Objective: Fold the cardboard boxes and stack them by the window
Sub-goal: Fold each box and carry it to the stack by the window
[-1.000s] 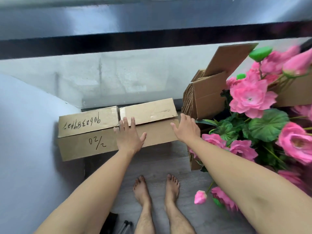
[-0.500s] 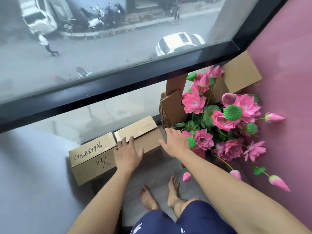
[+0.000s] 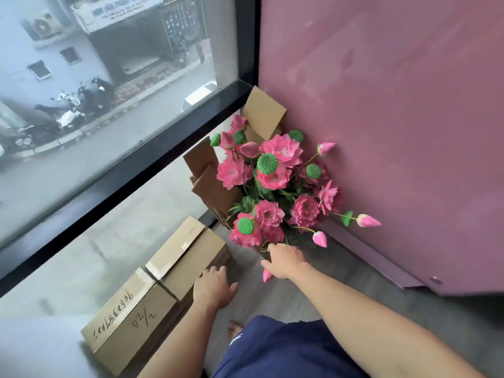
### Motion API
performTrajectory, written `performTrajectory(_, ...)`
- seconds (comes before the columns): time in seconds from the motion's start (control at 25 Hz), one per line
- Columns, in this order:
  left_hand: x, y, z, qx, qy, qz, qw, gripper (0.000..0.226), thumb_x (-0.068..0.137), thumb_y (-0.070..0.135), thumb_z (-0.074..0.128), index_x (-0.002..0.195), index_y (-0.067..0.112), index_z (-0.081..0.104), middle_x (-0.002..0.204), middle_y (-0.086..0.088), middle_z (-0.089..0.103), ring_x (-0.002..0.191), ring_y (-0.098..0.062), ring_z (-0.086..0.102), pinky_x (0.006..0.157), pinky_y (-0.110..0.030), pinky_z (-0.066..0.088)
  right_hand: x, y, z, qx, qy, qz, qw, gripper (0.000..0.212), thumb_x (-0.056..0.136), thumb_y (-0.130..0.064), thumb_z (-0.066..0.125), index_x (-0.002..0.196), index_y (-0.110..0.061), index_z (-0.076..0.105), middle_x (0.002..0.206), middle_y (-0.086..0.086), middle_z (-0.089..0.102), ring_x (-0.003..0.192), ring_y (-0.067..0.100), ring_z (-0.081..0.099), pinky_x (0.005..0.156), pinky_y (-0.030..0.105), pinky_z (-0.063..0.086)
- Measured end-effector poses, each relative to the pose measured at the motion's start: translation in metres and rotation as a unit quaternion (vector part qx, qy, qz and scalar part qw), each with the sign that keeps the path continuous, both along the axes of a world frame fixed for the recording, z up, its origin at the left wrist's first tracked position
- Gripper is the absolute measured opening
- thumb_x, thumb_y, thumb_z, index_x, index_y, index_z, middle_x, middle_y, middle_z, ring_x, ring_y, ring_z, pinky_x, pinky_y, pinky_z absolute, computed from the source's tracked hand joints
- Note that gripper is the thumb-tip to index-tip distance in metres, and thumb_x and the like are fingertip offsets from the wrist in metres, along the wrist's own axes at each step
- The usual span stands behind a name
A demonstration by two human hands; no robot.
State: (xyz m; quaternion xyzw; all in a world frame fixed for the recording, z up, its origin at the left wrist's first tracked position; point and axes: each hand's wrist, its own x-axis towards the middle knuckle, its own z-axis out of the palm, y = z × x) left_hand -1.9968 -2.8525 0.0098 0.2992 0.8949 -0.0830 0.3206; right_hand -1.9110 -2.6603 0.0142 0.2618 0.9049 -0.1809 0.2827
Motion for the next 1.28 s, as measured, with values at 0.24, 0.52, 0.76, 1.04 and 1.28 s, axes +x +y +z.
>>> performTrajectory(0.24, 0.054, 0.133, 0.015, 0.038, -0.041, -0.047, 0.997, 0.045, 0.097, 0.05, 0.048, 0.127, 0.017, 0.055, 0.125, -0.007, 0.065, 0.113, -0.026, 0.062, 0.09, -0.037, 0.052, 0.098, 0.092, 0.001, -0.012, -0.003, -0.101, 0.995, 0.049, 0.096, -0.049, 0.051, 0.13, -0.014, 0.052, 0.127, 0.012, 0.062, 0.116, 0.034, 0.06, 0.089, 0.039, 0.048)
performTrajectory(0.52, 0.175, 0.321, 0.025, 0.058, -0.036, -0.185, 0.98, 0.043, 0.093, 0.048, 0.049, 0.118, 0.015, 0.06, 0.118, -0.008, 0.068, 0.109, -0.029, 0.064, 0.087, -0.037, 0.052, 0.251, 0.234, 0.008, -0.011, 0.013, -0.245, 0.969, 0.051, 0.095, -0.051, 0.052, 0.131, -0.015, 0.056, 0.13, 0.011, 0.062, 0.117, 0.033, 0.059, 0.09, 0.037, 0.049)
performTrajectory(0.76, 0.28, 0.447, 0.032, 0.009, -0.064, -0.351, 0.934, 0.051, 0.095, 0.05, 0.047, 0.133, 0.016, 0.054, 0.136, -0.01, 0.059, 0.124, -0.03, 0.057, 0.098, -0.039, 0.047, 0.392, 0.306, 0.015, -0.024, 0.017, -0.443, 0.896, 0.046, 0.092, -0.048, 0.054, 0.122, -0.013, 0.06, 0.128, 0.012, 0.064, 0.115, 0.03, 0.062, 0.09, 0.035, 0.05)
performTrajectory(1.04, 0.426, 0.591, 0.016, -0.03, -0.046, -0.647, 0.76, 0.056, 0.098, 0.056, 0.043, 0.139, 0.019, 0.048, 0.138, -0.008, 0.056, 0.126, -0.029, 0.054, 0.1, -0.037, 0.047, 0.544, 0.343, 0.015, -0.032, 0.025, -0.655, 0.754, 0.047, 0.093, -0.046, 0.052, 0.125, -0.012, 0.058, 0.127, 0.015, 0.062, 0.116, 0.033, 0.06, 0.09, 0.033, 0.048)
performTrajectory(1.28, 0.589, 0.661, 0.016, -0.03, -0.046, -0.79, 0.61, 0.057, 0.098, 0.057, 0.044, 0.137, 0.016, 0.049, 0.14, -0.009, 0.054, 0.128, -0.028, 0.052, 0.103, -0.038, 0.045, 0.668, 0.343, 0.023, -0.017, 0.035, -0.786, 0.618, 0.05, 0.097, -0.046, 0.047, 0.134, -0.012, 0.056, 0.137, 0.012, 0.057, 0.123, 0.03, 0.056, 0.096, 0.035, 0.046)
